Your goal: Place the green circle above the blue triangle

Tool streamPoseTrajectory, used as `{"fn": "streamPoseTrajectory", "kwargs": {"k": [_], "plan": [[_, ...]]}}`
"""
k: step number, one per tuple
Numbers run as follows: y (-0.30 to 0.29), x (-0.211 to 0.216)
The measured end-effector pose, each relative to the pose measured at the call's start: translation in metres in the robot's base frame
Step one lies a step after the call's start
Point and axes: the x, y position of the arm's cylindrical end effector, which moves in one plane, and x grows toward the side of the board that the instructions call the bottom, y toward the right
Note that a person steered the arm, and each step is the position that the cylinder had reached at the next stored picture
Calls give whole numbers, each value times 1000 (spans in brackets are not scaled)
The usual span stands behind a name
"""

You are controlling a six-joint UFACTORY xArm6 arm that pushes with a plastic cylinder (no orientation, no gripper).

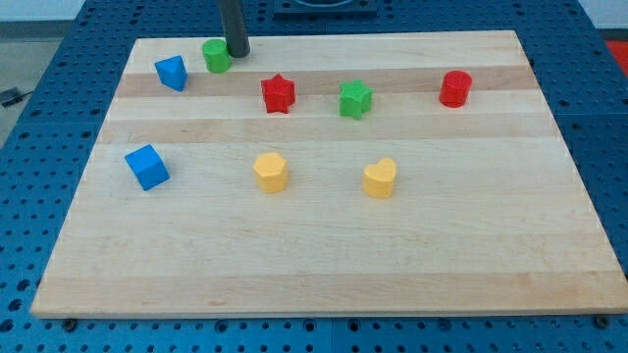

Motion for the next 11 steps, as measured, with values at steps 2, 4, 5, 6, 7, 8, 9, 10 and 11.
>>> {"fn": "streamPoseTrajectory", "kwargs": {"k": [2, 4, 5, 6, 7, 8, 9, 10, 11], "plan": [[18, 21], [-24, 6], [-51, 1], [-51, 3], [-49, 7], [-50, 19], [-65, 19], [-82, 17], [-80, 20]]}}
